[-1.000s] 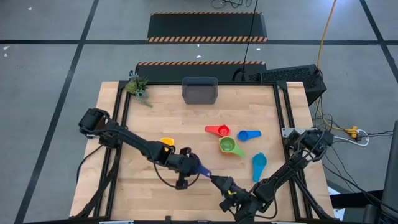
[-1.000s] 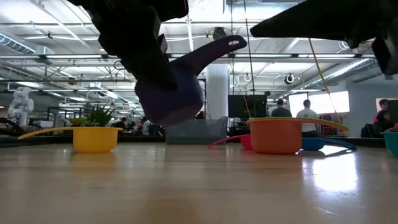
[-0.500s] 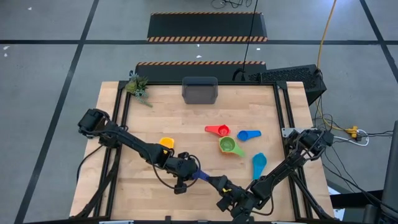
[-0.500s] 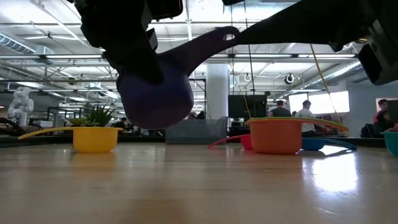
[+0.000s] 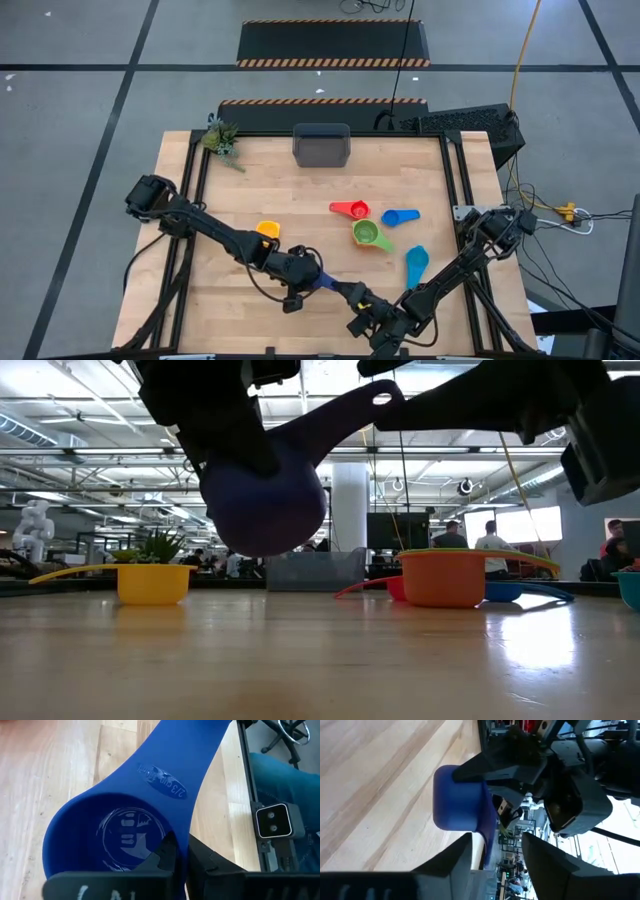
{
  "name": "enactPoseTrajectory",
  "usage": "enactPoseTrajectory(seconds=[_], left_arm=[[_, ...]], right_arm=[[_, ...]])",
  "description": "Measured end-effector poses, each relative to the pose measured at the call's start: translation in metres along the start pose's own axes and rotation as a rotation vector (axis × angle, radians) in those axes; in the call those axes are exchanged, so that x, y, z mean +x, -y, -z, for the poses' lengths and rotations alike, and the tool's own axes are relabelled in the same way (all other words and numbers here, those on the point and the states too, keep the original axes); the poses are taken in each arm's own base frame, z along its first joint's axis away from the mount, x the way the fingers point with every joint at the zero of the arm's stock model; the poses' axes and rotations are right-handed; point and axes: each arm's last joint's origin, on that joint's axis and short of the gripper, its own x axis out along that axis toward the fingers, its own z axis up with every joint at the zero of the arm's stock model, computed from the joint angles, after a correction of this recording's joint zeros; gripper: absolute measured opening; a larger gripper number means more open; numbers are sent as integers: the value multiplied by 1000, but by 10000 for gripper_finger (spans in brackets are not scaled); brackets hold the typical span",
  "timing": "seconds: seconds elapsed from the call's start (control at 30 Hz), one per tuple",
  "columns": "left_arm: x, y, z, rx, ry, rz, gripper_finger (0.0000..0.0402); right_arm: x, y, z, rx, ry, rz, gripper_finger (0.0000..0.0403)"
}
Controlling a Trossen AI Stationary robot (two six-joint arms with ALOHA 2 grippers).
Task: Nest measuring cups in basket
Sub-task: Stack the dark blue measuring cup on top of the green measuring cup
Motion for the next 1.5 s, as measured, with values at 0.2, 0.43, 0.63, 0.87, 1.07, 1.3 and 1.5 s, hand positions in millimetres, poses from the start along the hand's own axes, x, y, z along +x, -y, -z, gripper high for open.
enactPoseTrajectory(seconds=[0.2, 0.43, 0.63, 0.87, 1.07, 1.3, 1.5], left_arm=[[0, 2, -2, 3, 21, 13, 8], [0, 3, -1, 7, 18, 15, 17], [0, 3, -1, 23, 21, 14, 11], [0, 3, -5, 22, 89, -41, 90], [-3, 1, -6, 25, 91, -54, 183], [-33, 7, -19, 6, 212, -99, 233], [-59, 23, -16, 47, 305, -207, 222]], right_arm=[[0, 0, 0, -2, 0, 0, 102], [-1, 0, 0, -4, 3, -1, 44], [-2, -1, -1, -5, 5, 0, 4], [-2, -1, -1, -20, 5, 0, 2], [-5, -1, -2, -14, 11, 4, 1], [-10, 1, -3, -15, -14, 39, 1], [-20, 8, -1, -15, -32, 70, 0]])
